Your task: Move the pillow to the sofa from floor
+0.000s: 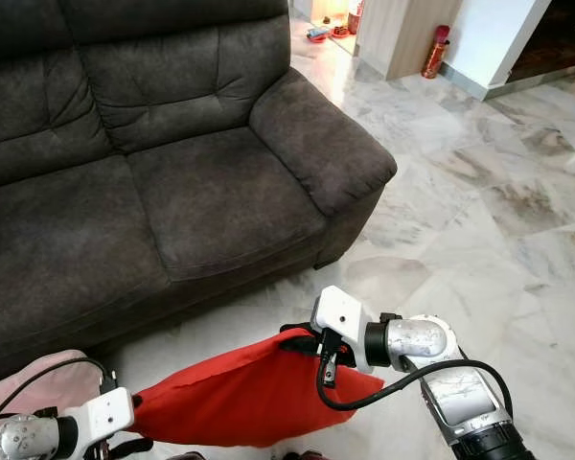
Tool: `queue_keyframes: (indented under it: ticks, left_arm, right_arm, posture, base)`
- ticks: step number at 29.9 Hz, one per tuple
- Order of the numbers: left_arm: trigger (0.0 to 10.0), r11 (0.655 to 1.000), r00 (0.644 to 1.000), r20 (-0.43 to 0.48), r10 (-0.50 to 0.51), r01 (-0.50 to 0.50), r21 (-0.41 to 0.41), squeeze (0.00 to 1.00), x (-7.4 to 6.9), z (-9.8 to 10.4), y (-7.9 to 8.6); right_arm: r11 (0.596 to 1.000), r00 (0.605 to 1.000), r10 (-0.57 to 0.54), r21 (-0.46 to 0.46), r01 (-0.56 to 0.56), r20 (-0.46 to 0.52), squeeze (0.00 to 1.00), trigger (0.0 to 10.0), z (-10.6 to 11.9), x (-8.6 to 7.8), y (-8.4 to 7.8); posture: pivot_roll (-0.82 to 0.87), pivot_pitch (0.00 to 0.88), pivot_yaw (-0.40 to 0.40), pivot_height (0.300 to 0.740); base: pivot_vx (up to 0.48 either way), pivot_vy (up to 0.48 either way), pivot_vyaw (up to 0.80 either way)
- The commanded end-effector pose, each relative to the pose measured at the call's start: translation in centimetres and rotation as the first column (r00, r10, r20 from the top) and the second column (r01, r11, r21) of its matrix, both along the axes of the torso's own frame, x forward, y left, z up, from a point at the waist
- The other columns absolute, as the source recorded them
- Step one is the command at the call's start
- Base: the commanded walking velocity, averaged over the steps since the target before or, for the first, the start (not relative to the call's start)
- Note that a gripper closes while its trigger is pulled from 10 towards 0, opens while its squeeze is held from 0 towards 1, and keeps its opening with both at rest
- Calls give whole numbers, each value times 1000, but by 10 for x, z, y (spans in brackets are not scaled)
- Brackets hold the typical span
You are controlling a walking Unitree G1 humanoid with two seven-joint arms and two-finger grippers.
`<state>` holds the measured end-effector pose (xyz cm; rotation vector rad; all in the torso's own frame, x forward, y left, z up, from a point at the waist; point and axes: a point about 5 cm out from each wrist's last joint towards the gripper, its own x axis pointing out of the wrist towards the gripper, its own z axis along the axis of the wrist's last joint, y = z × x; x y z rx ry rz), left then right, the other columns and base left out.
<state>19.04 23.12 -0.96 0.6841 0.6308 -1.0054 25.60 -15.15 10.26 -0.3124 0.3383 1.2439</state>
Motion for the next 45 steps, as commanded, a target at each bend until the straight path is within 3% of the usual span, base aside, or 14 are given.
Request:
queue_keyframes:
  ticks: [1,5,9,13,20,25,35,42,43,45]
  left_arm:
    - [10000,999,999,-39,-12,13,31,0,-8,-8,1]
    - [10000,997,1000,-21,-16,18,77,0,-9,-13,3]
    - [10000,979,995,100,10,-30,201,0,-1,-20,8]
    - [10000,973,978,198,72,-112,202,0,7,-18,11]
    - [10000,972,988,135,69,-97,214,0,2,-32,6]
    - [10000,987,991,105,85,-98,124,0,-2,-34,-4]
    - [10000,957,979,161,122,-159,242,0,0,-46,-5]
    - [10000,942,971,177,161,-204,266,0,1,-48,-2]
    - [9451,941,970,180,163,-208,269,0,1,-48,-2]
    - [9451,939,970,182,163,-209,272,0,1,-49,-2]
  right_arm:
    - [997,993,22,64,-30,113,0,10000,28,4,3]
    - [997,993,21,65,-29,115,0,10000,29,5,3]
    - [997,993,19,67,-27,118,0,10000,31,5,2]
    - [997,993,17,68,-25,119,0,10000,31,5,1]
    - [997,993,19,72,-28,120,0,10000,32,6,3]
    - [997,993,17,75,-26,121,0,10000,32,6,3]
    - [997,992,16,77,-25,122,0,10000,33,5,3]
    - [996,993,18,80,-27,121,0,10000,33,5,4]
    - [996,993,17,80,-27,121,0,10000,33,5,4]
    - [996,993,16,80,-26,121,0,10000,33,5,4]
  posture:
    - [135,85,-73,740]
    - [129,86,-74,740]
    - [127,88,-75,740]
    - [127,90,-77,740]
    - [125,90,-77,740]
    - [125,92,-78,740]
    - [122,94,-78,740]
    - [121,96,-79,740]
    - [116,96,-79,740]
    - [116,96,-79,740]
  base:
    - [0,0,0]
    - [0,0,0]
    - [0,0,0]
    - [0,0,0]
    - [0,0,0]
    - [0,0,0]
    - [0,0,0]
    - [0,0,0]
    - [0,0,0]
    - [0,0,0]
